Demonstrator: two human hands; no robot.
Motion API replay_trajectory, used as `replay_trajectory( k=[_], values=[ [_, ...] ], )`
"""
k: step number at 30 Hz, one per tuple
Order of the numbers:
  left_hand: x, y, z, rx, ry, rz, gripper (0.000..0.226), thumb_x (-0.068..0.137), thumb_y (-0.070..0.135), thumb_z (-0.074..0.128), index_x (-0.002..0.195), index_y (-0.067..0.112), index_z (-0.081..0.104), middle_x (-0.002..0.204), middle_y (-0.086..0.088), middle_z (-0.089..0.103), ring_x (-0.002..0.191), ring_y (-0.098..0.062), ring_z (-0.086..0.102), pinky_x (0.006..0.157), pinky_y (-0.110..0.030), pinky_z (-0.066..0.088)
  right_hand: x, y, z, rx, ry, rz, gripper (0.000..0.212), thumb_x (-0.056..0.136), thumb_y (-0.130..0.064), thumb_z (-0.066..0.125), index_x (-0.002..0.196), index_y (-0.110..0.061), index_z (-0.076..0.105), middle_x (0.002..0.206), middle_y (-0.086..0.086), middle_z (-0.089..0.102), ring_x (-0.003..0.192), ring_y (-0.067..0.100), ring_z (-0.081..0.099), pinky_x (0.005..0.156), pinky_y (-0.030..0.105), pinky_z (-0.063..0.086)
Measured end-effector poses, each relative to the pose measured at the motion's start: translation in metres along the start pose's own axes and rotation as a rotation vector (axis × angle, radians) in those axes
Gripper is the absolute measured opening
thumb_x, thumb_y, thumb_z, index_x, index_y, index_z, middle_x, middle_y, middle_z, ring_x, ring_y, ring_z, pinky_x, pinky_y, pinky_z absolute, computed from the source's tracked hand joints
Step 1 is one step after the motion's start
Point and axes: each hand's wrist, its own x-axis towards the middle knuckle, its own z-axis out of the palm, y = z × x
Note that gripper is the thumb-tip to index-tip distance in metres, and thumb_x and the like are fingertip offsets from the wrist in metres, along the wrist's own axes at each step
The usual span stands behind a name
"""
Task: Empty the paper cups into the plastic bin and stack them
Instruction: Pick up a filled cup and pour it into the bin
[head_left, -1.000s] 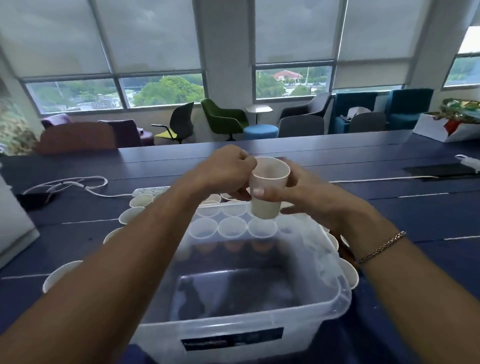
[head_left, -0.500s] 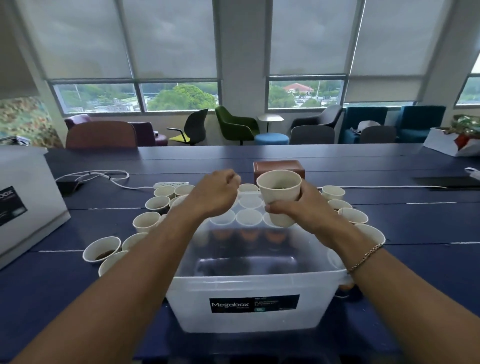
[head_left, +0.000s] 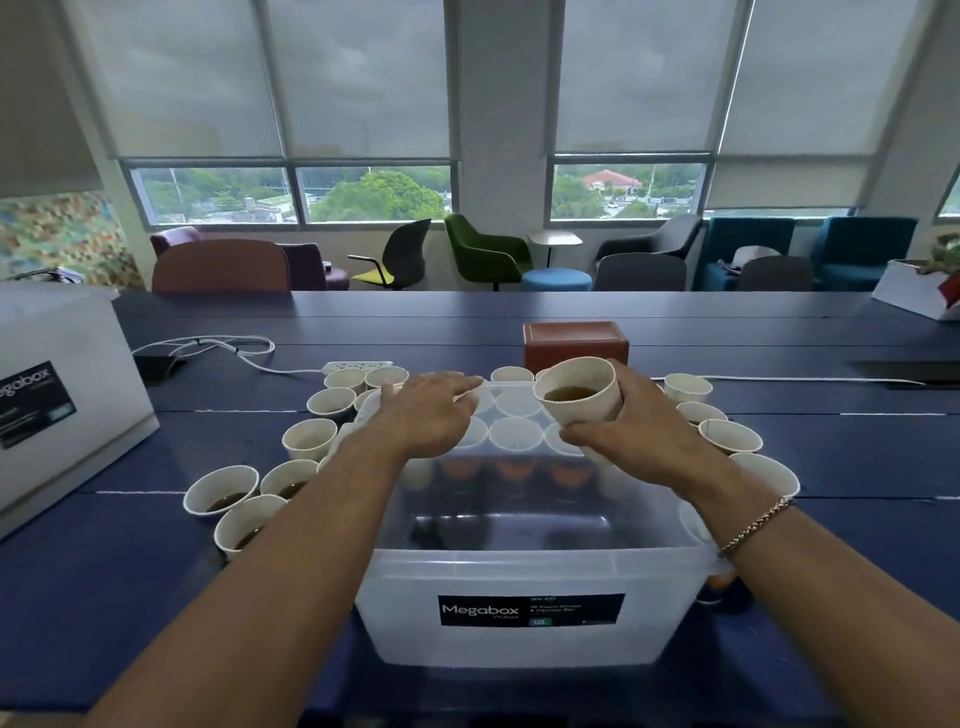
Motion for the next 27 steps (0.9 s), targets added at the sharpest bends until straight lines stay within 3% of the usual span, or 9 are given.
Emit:
replay_trajectory(
  k=[8, 15, 27],
  values=[
    [0.005, -0.002, 0.005, 0.033, -0.011, -0.004, 0.044, 0.105, 0.045, 0.029, 0.148, 0.042, 0.035, 0.160, 0.011, 0.028, 0.148, -0.021, 0.021, 0.117, -0.064, 0.011, 0.004, 0.015, 0.003, -0.254, -0.023, -0.005, 0.057, 0.070, -0.029, 0.079, 0.119, -0.031, 0.051, 0.109, -0.010, 0.063, 0.097, 0.016, 0.058, 0.086, 0.039, 0.050],
    [0.004, -0.001, 0.006, 0.050, -0.013, -0.014, 0.044, 0.105, 0.046, 0.029, 0.149, 0.043, 0.033, 0.161, 0.010, 0.024, 0.149, -0.023, 0.018, 0.117, -0.064, 0.007, 0.003, 0.015, 0.005, -0.364, -0.039, -0.037, 0.050, 0.066, -0.034, 0.076, 0.109, -0.035, 0.050, 0.101, -0.010, 0.064, 0.091, 0.018, 0.060, 0.081, 0.040, 0.052],
    [0.000, 0.002, 0.004, 0.066, -0.022, -0.015, 0.045, 0.105, 0.047, 0.029, 0.150, 0.043, 0.030, 0.162, 0.009, 0.022, 0.151, -0.023, 0.015, 0.118, -0.064, 0.004, 0.002, 0.013, 0.006, -0.496, 0.081, -0.061, 0.056, 0.074, -0.042, 0.078, 0.119, -0.034, 0.045, 0.113, -0.011, 0.062, 0.091, 0.012, 0.056, 0.076, 0.034, 0.051]
  ],
)
